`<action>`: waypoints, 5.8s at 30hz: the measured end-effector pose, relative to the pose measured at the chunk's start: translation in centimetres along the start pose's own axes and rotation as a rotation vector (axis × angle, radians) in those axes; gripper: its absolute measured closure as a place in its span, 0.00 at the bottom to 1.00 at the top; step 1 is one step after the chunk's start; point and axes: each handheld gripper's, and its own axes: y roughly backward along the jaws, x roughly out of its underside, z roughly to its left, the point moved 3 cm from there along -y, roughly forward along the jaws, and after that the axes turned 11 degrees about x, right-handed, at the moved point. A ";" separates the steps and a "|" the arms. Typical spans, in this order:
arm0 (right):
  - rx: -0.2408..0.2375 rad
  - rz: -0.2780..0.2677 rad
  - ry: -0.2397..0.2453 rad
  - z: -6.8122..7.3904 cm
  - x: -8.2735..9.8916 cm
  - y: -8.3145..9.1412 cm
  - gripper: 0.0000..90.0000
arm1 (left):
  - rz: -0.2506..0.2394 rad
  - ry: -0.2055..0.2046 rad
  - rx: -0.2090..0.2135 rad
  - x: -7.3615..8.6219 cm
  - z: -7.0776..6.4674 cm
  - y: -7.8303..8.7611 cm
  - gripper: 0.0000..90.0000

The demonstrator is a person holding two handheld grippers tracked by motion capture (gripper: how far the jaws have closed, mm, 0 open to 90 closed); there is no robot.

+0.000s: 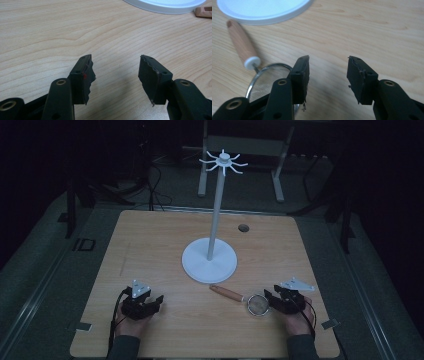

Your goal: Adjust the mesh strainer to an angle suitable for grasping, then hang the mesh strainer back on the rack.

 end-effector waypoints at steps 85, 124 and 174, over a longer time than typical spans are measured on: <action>-0.166 0.188 0.597 7.3 -7.6 -1.5 0.53 | 0.021 0.011 0.019 0.0 0.5 0.0 0.49; -0.282 0.380 0.691 9.3 -5.2 -3.8 0.67 | 0.023 0.018 0.016 0.0 0.6 0.0 0.49; -0.325 0.257 0.591 8.0 -6.4 -2.6 0.78 | 0.034 0.028 0.006 0.1 0.7 -0.1 0.49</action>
